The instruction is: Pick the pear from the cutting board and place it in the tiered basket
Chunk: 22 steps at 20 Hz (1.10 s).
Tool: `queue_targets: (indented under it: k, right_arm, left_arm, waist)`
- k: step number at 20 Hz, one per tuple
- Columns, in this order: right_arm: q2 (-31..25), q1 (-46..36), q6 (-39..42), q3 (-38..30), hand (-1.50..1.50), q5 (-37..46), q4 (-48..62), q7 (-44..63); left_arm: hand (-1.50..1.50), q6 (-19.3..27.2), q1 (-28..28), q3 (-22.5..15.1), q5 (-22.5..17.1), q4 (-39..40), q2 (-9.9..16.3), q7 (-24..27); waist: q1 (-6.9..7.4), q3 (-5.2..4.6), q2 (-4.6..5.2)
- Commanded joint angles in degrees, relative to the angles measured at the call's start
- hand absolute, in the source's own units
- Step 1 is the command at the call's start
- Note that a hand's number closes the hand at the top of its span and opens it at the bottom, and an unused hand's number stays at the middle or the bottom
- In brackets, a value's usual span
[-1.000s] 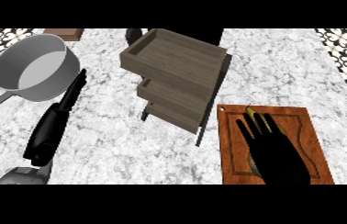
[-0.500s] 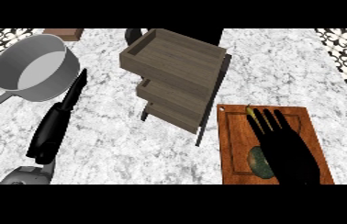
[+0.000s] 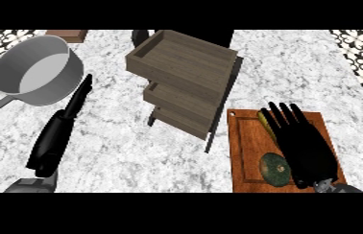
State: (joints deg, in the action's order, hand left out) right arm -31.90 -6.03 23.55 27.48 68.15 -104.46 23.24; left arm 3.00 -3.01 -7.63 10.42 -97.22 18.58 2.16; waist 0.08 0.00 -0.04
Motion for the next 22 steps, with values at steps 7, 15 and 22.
queue_targets:
  k: [7,15,22]
  right_arm:
    - [3.59,-1.39,-4.72,-6.69,-1.5,3.16,9.71,-8.83]
    - [12.91,-6.06,-8.22,-5.32,-1.5,8.97,21.03,-8.17]
    - [12.81,-2.13,-12.1,-5.98,-1.5,12.47,24.43,-12.03]
  left_arm:
    - [0.0,-1.6,-1.4,2.3,3.23,4.94,-3.47,3.86]
    - [0.0,-3.7,-4.27,3.68,4.24,4.26,-4.64,1.08]
    - [0.0,-2.92,-3.39,2.82,7.23,3.19,-7.44,-0.28]
  waist:
    - [-0.06,0.0,0.05]
    - [0.17,0.01,0.11]
    - [0.03,0.02,0.09]
